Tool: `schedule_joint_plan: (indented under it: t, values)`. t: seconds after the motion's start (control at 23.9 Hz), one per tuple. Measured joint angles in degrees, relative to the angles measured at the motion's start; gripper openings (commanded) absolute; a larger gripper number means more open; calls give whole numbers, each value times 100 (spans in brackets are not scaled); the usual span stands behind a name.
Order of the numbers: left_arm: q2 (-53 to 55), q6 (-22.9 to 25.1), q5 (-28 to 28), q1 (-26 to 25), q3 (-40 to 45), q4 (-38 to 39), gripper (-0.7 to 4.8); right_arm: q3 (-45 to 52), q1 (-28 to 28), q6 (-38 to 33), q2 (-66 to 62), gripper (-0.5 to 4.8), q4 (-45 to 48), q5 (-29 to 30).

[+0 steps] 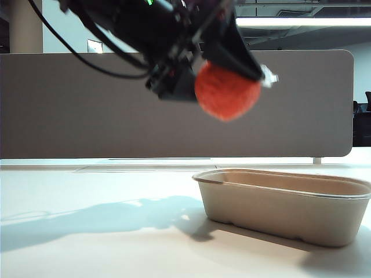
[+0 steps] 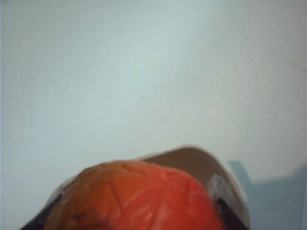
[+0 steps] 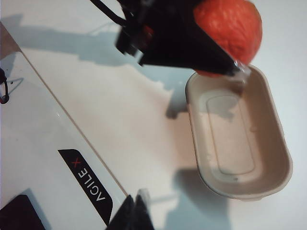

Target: Pick up the orange and place it into the paper lunchbox.

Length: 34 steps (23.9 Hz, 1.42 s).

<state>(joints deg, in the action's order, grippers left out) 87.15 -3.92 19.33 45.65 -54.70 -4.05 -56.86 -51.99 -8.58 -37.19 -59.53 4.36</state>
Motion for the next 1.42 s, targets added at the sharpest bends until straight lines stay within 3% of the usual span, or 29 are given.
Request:
schedule_joint_plan:
  t: [0.5,1.0,1.04,1.09,1.17,1.21,1.42]
  values:
    - [769,68,-162,295,-2,-249,152,0,2,-9,-7,-6,-313,-326]
    - [1318,411,-798,636,-334,-254,155,0,4,-17,-155,-6,-592,-459]
    - [1340,413,-809,645,-374,-249,168,0,4,-17,-155,-6,-592,-461]
    - [1362,415,-802,651,-415,-212,215,0,4,-17,-155,-6,-592,-459]
    - [1353,452,-804,662,-546,-170,216,0,4,-20,-155,-6,-592,-461]
    - [1355,452,-802,662,-546,-136,404,0,4,-20,-155,-6,-592,-459]
    - [1355,459,-800,662,-612,127,420,0,4,-20,-155,-6,-592,-459]
